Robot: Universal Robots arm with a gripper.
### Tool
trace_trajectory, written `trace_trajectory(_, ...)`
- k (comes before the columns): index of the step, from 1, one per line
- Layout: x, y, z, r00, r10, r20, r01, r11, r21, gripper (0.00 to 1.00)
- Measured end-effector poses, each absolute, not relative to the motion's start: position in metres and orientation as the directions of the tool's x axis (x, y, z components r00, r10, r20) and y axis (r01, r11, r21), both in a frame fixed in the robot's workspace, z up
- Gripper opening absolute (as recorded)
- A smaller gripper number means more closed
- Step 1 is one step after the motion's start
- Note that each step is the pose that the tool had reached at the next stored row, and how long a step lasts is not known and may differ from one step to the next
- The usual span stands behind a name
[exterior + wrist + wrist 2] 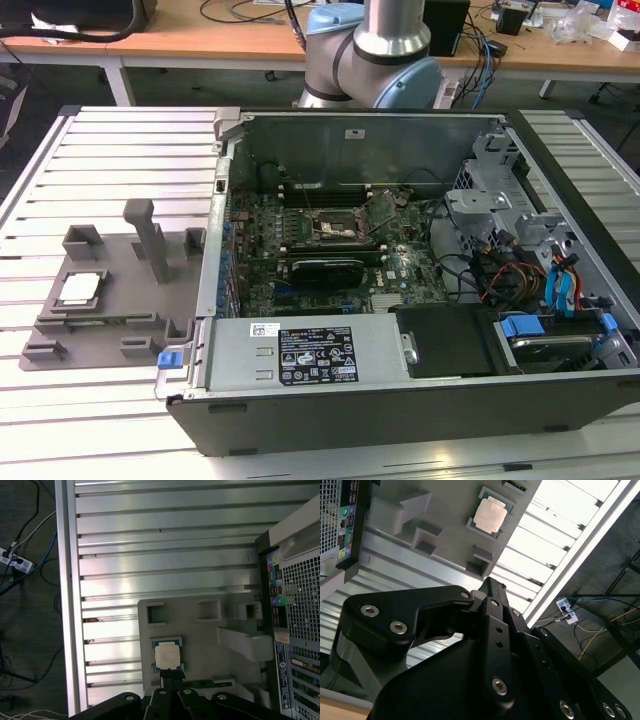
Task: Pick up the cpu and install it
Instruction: 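Reach for the cpu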
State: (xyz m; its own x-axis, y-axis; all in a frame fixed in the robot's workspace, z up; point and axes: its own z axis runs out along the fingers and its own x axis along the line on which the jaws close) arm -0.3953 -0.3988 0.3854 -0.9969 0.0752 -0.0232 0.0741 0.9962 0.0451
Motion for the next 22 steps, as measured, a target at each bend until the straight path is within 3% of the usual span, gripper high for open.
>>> trace_trajectory(22,-0.395,-0.399,0.369,-0.997,0.075,-0.023,0.074,0.996,0.045,0.11)
